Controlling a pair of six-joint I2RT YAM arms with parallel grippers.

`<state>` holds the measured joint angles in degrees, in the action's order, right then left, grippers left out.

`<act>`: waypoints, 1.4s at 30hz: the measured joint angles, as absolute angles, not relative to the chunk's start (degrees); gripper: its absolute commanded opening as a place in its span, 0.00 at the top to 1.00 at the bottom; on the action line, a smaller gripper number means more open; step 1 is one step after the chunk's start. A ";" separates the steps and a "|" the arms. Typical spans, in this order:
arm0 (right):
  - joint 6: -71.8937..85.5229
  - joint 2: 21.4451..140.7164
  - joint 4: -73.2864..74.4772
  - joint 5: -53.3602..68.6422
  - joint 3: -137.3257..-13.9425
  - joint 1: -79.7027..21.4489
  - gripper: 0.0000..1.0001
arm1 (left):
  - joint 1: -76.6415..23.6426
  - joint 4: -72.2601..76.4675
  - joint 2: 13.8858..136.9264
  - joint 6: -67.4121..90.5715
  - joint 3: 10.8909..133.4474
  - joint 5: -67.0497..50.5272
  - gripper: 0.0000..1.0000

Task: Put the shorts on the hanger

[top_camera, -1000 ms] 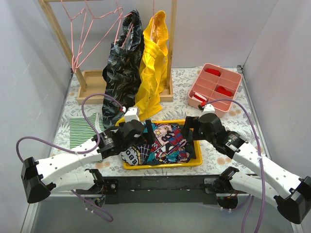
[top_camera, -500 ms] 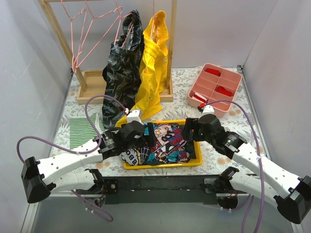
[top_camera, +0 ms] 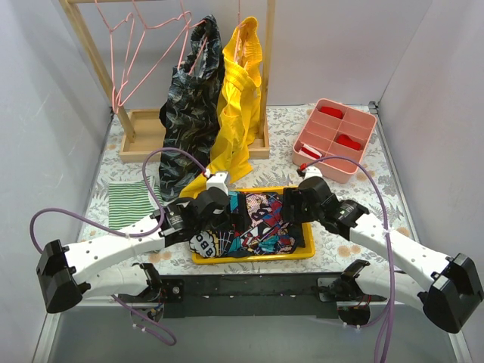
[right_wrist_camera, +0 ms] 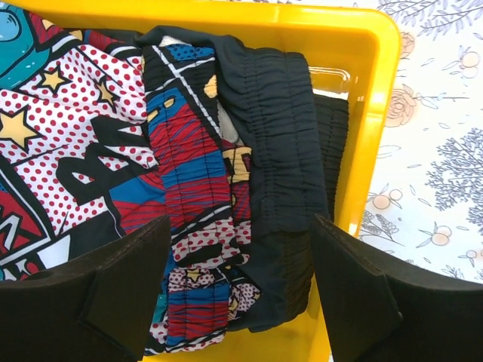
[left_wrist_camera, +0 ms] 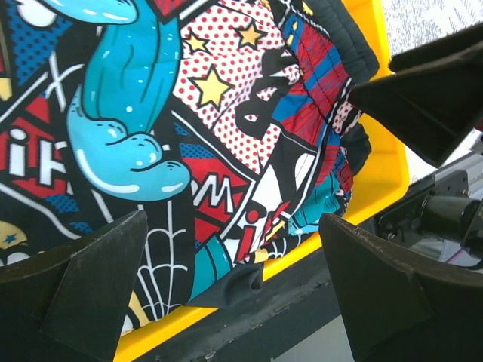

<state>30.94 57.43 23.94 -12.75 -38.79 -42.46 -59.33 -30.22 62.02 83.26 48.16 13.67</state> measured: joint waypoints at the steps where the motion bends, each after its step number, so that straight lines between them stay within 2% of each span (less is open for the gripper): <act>1: 30.85 57.95 23.66 -12.43 -38.76 -42.52 0.24 | -59.33 -29.98 62.26 83.11 48.16 13.39 0.02; 8: 30.85 62.43 19.68 -9.17 -38.65 -44.01 0.26 | -59.33 -28.14 65.49 81.32 48.16 11.20 0.02; 10: 30.89 64.01 18.63 -8.03 -38.17 -44.38 0.30 | -59.33 -27.66 66.26 80.84 48.16 10.83 0.02; 12: 31.05 64.75 18.02 -7.14 -37.60 -44.42 0.43 | -59.33 -27.24 66.61 80.55 48.18 10.59 0.02; 13: 31.05 64.95 18.02 -6.85 -37.58 -44.42 0.64 | -59.33 -26.83 66.81 80.36 48.18 10.41 0.02; 16: 30.74 65.25 17.96 -5.63 -38.06 -44.40 0.93 | -59.33 -25.56 67.77 79.53 48.56 9.69 0.02; 17: 30.74 65.25 18.33 -5.13 -38.96 -44.38 0.97 | -59.33 -24.86 68.23 79.15 48.73 9.39 0.02; 26: 30.41 63.90 18.83 2.33 -57.89 -44.38 0.99 | -59.33 -20.34 68.66 71.88 49.25 10.26 0.02; 33: 32.32 63.16 16.91 9.06 -60.31 -44.38 0.99 | -59.33 -16.49 67.61 66.13 51.05 15.31 0.02; 35: 32.91 63.16 16.86 10.37 -60.34 -44.38 0.99 | -59.33 -14.96 68.03 65.19 51.33 17.04 0.11; 37: 33.45 63.11 16.95 11.35 -60.66 -44.38 0.99 | -59.33 -13.63 68.55 64.69 51.37 18.04 0.64; 38: 33.69 63.09 16.99 11.60 -60.93 -44.38 0.98 | -59.33 -12.78 68.77 64.64 51.37 18.37 0.86; 39: 33.89 63.05 16.95 11.66 -61.23 -44.38 0.89 | -59.33 -11.62 68.93 64.42 51.35 18.55 1.00; 40: 34.04 63.00 16.95 11.53 -61.69 -44.38 0.64 | -59.37 -10.50 68.90 64.10 51.35 18.65 1.00; 42: 34.04 62.52 17.02 10.94 -62.26 -44.38 0.44 | -59.81 -8.97 68.53 63.55 51.35 19.40 1.00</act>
